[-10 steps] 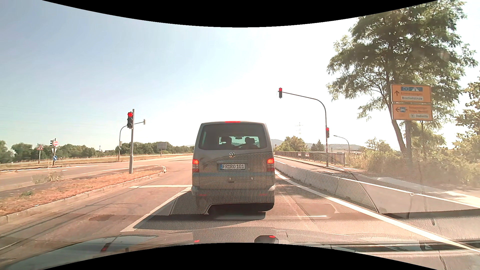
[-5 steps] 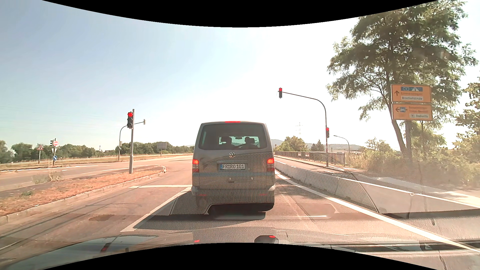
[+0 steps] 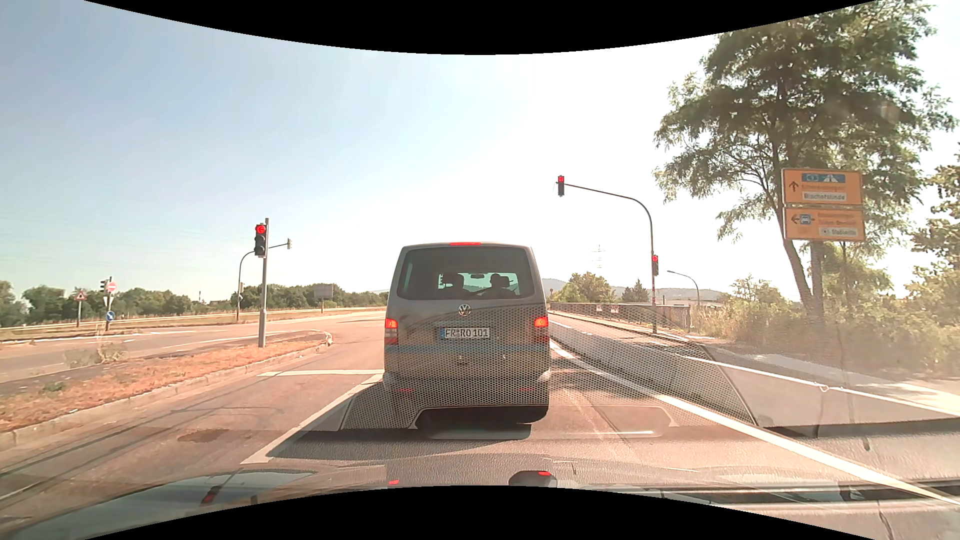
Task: Follow the waypoints while adhering to traffic rules and regulations
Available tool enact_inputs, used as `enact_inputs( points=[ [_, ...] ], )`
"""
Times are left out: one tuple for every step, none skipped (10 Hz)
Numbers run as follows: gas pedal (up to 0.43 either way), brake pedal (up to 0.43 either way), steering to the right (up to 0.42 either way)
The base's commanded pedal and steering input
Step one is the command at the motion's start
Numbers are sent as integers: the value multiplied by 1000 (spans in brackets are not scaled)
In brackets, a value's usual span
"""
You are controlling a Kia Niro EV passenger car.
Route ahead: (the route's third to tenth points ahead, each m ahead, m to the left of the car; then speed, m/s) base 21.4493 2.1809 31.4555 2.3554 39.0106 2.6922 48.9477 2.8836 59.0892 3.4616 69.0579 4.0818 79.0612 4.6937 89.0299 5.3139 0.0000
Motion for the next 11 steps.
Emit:
enact_inputs(
  points=[
    [0,207,-4],
    [0,207,-4],
    [0,201,-4],
    [0,207,-4],
    [0,201,-5],
    [0,201,-4],
    [0,207,-4],
    [0,201,-5],
    [0,207,-5],
    [0,201,-5],
    [0,201,-5]
  ],
)
